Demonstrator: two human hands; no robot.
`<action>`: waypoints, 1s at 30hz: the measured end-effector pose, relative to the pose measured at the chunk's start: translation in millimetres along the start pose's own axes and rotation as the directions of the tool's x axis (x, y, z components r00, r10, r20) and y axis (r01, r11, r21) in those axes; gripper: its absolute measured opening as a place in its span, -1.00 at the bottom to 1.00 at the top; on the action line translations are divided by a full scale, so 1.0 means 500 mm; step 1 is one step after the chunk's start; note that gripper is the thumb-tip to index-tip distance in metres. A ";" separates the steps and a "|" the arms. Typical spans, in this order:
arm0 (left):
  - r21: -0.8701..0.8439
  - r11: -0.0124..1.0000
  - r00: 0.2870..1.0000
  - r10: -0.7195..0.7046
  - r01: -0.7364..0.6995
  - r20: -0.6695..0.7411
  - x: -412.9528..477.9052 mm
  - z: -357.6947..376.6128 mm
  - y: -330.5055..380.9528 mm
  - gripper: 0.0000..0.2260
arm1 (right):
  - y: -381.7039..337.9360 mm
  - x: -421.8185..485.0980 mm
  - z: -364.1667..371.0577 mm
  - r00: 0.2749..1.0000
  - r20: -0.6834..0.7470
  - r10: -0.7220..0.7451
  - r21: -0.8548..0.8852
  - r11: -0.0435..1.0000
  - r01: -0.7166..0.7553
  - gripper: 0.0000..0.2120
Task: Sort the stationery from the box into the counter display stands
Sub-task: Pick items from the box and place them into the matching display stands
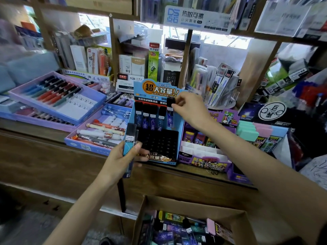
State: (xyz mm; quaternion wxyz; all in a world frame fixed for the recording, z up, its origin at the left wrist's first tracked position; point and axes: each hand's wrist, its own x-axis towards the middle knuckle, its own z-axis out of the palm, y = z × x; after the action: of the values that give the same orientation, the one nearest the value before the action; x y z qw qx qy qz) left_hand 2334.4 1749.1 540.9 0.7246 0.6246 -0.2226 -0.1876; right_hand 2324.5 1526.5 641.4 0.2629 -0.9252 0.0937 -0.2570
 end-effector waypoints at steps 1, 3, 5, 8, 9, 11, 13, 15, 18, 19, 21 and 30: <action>-0.006 1.000 1.000 0.001 -0.001 0.000 0.001 0.000 -0.001 -0.84 | 0.001 0.003 0.011 1.000 0.009 -0.021 -0.041 0.999 0.021 -0.92; -0.002 1.000 1.000 0.009 -0.009 0.003 0.003 0.000 -0.001 -0.83 | 0.006 0.006 0.028 0.999 0.020 -0.041 -0.078 0.996 0.043 -0.89; 0.010 1.000 1.000 0.015 -0.015 0.002 0.006 -0.002 -0.001 -0.82 | 0.010 0.005 0.040 0.999 0.032 -0.043 -0.106 0.993 0.046 -0.88; 0.007 1.000 1.000 0.025 -0.025 -0.005 0.010 -0.002 0.000 -0.77 | 0.014 0.005 0.049 0.998 0.042 -0.036 -0.097 0.995 0.039 -0.88; 0.004 1.000 1.000 0.028 -0.028 -0.007 0.011 -0.002 0.001 -0.76 | 0.015 0.005 0.050 0.999 0.044 -0.020 -0.072 0.997 0.023 -0.89; -0.003 1.000 1.000 0.028 -0.028 -0.007 0.013 -0.002 0.000 -0.75 | 0.018 0.006 0.051 0.999 0.051 0.006 -0.048 0.999 -0.003 -0.89; -0.003 1.000 1.000 0.029 -0.029 -0.003 0.013 -0.001 -0.002 -0.74 | 0.021 0.002 0.057 0.999 0.046 0.005 -0.070 0.998 -0.002 -0.87; -0.006 1.000 1.000 0.028 -0.028 -0.002 0.014 0.002 -0.003 -0.74 | 0.019 -0.004 0.062 1.000 0.025 -0.003 -0.057 0.998 0.004 -0.84; -0.011 0.999 0.999 0.032 -0.032 0.001 0.013 0.005 -0.004 -0.77 | 0.020 -0.009 0.066 0.999 0.023 -0.044 -0.094 0.995 0.046 -0.77; -0.012 0.999 0.999 0.034 -0.034 0.004 0.012 0.006 -0.003 -0.77 | 0.020 -0.010 0.066 0.998 0.021 -0.067 -0.128 0.989 0.069 -0.78; -0.015 0.999 0.999 0.039 -0.039 0.009 0.011 0.008 -0.002 -0.75 | 0.018 -0.010 0.064 0.994 0.003 -0.111 -0.207 0.972 0.109 -0.81; -0.016 0.998 0.998 0.054 -0.054 0.021 0.010 0.017 0.001 -0.74 | -0.005 0.014 0.042 0.982 0.183 -0.045 -0.459 0.879 0.126 -0.64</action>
State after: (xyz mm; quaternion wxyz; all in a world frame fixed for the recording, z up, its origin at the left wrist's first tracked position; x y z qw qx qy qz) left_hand 2333.9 1739.4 542.8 0.7317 0.6108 -0.2459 -0.1763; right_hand 2341.5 1535.7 630.7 0.0269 -0.9827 0.0895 -0.1599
